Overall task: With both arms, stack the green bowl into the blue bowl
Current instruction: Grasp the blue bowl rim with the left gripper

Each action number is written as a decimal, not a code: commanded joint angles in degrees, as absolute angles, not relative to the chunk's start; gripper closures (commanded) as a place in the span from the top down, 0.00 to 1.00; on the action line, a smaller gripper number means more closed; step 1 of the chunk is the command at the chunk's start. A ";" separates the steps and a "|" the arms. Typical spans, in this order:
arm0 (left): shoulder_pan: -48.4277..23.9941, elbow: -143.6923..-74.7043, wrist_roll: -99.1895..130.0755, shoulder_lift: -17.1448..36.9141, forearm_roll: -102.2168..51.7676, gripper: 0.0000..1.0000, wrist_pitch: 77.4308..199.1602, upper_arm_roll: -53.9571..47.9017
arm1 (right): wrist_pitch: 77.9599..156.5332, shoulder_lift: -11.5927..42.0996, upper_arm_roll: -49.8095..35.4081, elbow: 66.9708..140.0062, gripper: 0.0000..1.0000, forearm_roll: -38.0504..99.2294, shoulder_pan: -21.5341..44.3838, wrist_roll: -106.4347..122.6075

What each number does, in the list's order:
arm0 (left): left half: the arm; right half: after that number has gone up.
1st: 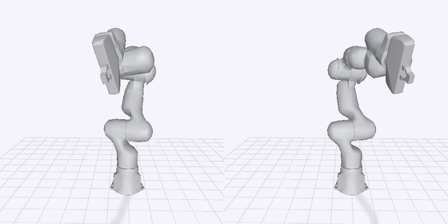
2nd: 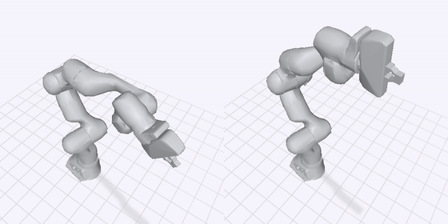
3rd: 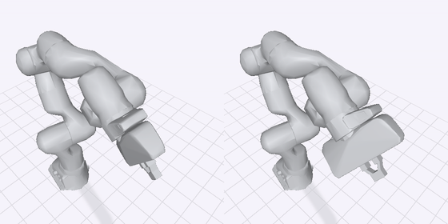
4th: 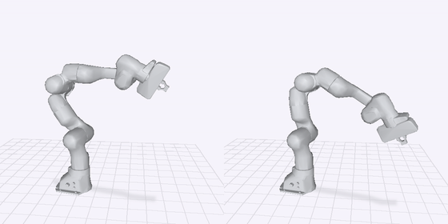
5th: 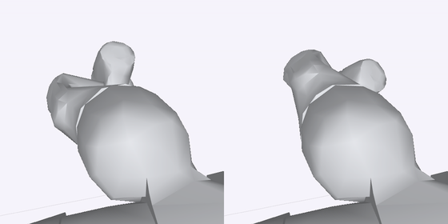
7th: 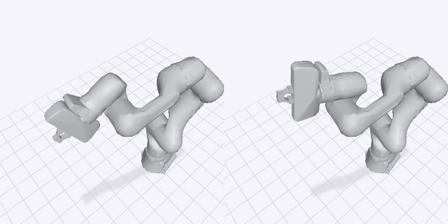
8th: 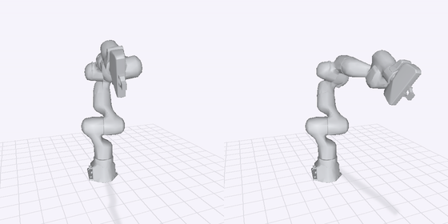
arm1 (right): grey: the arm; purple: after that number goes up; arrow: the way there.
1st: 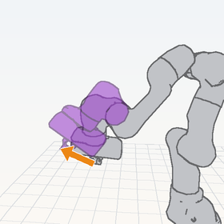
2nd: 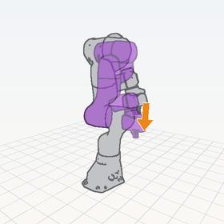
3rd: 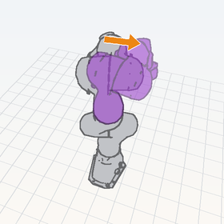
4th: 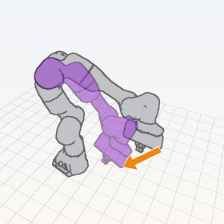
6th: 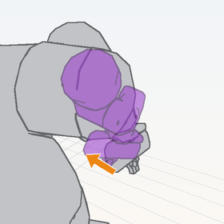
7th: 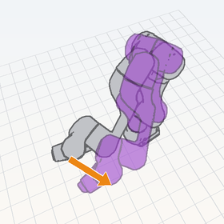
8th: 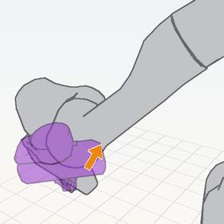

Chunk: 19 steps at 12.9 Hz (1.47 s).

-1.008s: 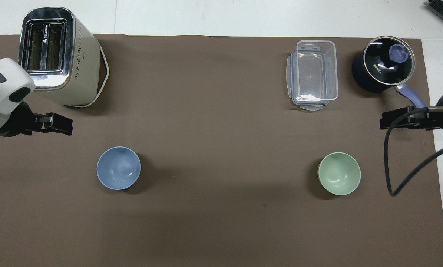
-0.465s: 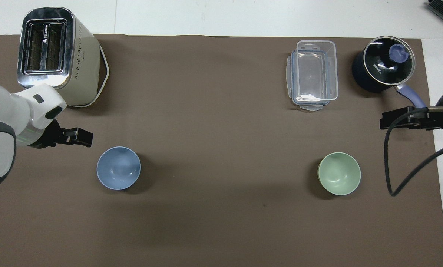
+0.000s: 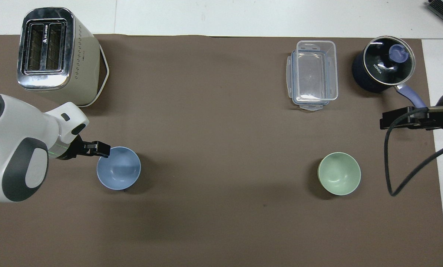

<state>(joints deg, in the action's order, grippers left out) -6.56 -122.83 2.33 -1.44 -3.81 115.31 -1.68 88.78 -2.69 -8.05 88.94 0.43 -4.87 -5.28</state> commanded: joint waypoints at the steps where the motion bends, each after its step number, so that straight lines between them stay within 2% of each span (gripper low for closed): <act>1: -8.09 -128.75 1.85 -2.81 -5.71 1.00 121.45 -1.05 | 88.51 -4.13 -8.00 90.44 1.00 0.70 -5.45 -4.48; 8: -9.14 -133.77 1.50 -1.49 -5.80 1.00 127.70 -1.05 | 88.51 -4.13 -8.00 90.44 1.00 0.70 -5.54 -3.87; 9: -9.23 -133.94 0.62 -1.58 -5.80 0.81 127.79 -1.05 | 88.51 -4.13 -7.91 90.44 1.00 0.70 -5.54 -3.87; 10: -9.14 -134.55 0.35 -1.67 -5.89 0.32 128.40 -1.05 | 88.51 -4.13 -7.91 90.44 1.00 0.70 -5.54 -3.87; 11: -9.14 -134.82 0.44 -1.76 -6.06 0.00 128.67 -1.05 | 88.51 -4.13 -7.91 90.44 1.00 0.70 -5.54 -3.87; 19: -8.70 -133.69 0.18 -1.76 -7.91 0.00 127.36 -1.05 | 88.51 -4.13 -7.91 90.44 1.00 0.70 -5.54 -3.78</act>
<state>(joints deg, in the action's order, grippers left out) -8.42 -133.35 1.31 -0.94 -6.63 126.91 -1.64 88.78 -2.69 -7.89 88.94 0.44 -4.88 -5.13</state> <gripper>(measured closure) 0.960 0.000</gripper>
